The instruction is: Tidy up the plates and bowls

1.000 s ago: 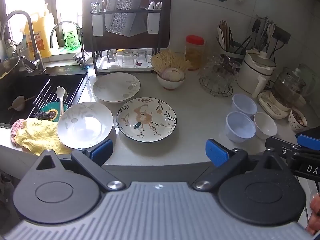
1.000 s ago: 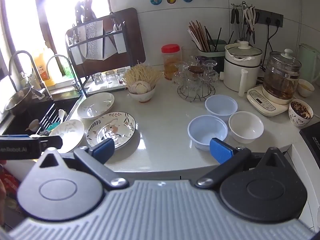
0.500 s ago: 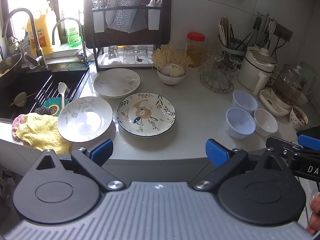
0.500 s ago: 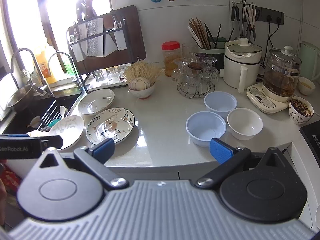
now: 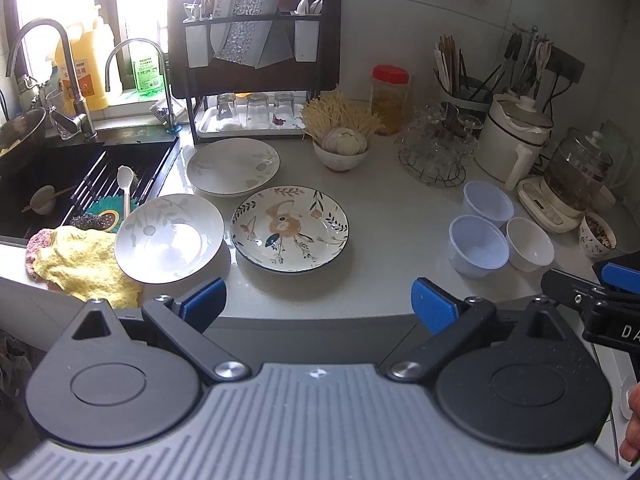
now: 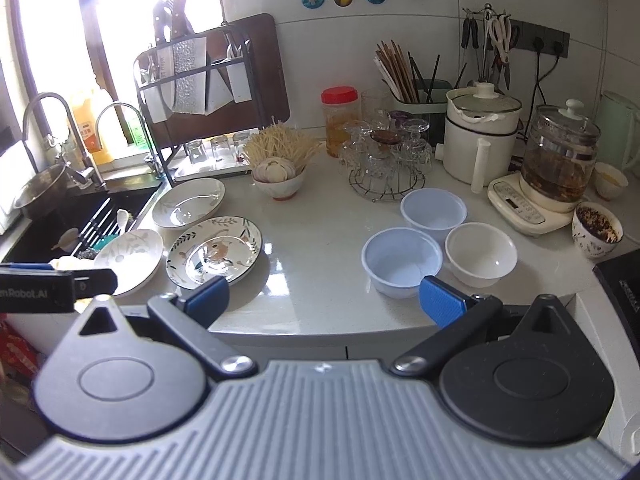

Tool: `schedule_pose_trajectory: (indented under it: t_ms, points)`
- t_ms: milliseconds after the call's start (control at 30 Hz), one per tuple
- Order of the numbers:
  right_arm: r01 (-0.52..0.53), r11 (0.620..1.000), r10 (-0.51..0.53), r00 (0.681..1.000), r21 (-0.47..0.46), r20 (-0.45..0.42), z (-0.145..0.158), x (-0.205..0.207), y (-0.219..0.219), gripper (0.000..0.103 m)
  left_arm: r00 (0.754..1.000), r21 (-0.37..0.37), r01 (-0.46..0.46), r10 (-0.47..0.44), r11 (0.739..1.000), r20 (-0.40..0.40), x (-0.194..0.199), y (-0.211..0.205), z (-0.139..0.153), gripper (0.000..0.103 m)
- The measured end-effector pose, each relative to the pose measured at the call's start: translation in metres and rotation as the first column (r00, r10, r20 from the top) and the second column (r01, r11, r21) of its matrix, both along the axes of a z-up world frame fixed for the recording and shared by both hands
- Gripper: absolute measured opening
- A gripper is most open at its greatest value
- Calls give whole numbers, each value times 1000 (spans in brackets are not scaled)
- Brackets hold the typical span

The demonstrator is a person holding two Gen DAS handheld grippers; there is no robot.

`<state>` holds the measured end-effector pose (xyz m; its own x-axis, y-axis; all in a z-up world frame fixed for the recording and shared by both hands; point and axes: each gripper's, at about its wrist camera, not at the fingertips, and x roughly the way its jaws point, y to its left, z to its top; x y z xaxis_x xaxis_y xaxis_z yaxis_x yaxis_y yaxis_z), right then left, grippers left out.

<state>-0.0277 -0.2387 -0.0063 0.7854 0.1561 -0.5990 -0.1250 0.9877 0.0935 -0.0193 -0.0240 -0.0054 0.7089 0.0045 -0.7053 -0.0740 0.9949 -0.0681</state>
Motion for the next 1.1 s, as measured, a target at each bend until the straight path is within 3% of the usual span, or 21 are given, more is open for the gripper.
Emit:
schedule_pose_trajectory:
  t_ms: [1100]
  points:
    - [-16,1000,16,1000,8,0,-3,-10,0,103,999,-49,-19,17,999,-42,-9,10,-21,101]
